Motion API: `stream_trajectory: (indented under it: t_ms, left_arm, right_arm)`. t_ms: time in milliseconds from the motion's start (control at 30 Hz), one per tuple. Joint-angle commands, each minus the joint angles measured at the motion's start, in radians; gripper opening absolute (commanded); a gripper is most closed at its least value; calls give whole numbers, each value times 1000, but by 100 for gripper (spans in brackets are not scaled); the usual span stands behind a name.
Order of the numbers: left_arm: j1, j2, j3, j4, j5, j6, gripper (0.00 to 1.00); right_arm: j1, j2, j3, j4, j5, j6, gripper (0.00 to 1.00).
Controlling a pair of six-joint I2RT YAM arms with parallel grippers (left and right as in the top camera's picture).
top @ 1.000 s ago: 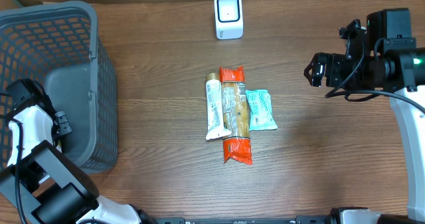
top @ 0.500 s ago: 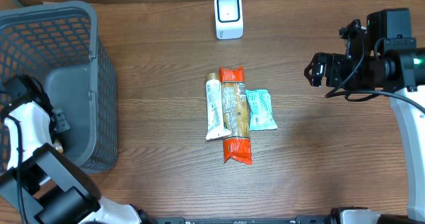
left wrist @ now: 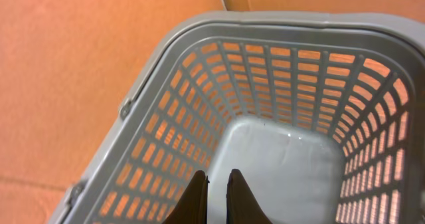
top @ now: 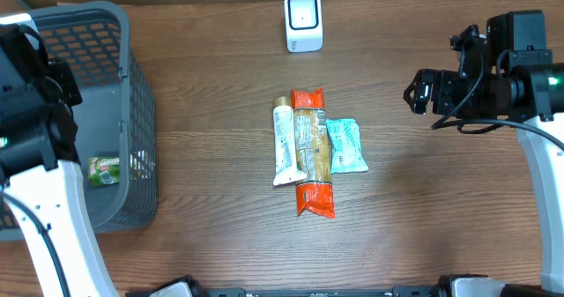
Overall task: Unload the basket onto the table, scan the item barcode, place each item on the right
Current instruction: 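Move the left gripper back down into the basket toward the green bar, then grasp the green tea snack bar in the basket with the left gripper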
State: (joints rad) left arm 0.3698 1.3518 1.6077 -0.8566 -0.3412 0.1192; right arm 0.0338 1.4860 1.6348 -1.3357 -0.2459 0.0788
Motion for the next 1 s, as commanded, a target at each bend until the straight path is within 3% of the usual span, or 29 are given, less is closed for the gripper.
stream_trajectory:
  t_ms: [0, 533, 600, 667, 700, 800, 967]
  left_arm:
    - [10, 30, -7, -51, -2, -153, 4]
    - [12, 293, -116, -294, 106, -713, 5]
    - [12, 335, -125, -302, 108, -774, 9]
    - [12, 381, -135, -302, 118, -808, 41]
    - [12, 398, -135, -301, 130, -808, 48]
    - [13, 459, -136, -297, 155, -811, 43]
    - [12, 542, -147, -294, 158, -919, 43]
  right_arm:
    - [5, 1, 0, 3, 9, -2, 100]
    - [5, 2, 0, 2, 9, -2, 100]
    - [5, 2, 0, 2, 9, -2, 100]
    - [5, 2, 0, 3, 9, -2, 100]
    - [5, 2, 0, 3, 9, -2, 100]
    - [5, 2, 0, 2, 9, -2, 100]
    - [5, 2, 0, -2, 9, -1, 100]
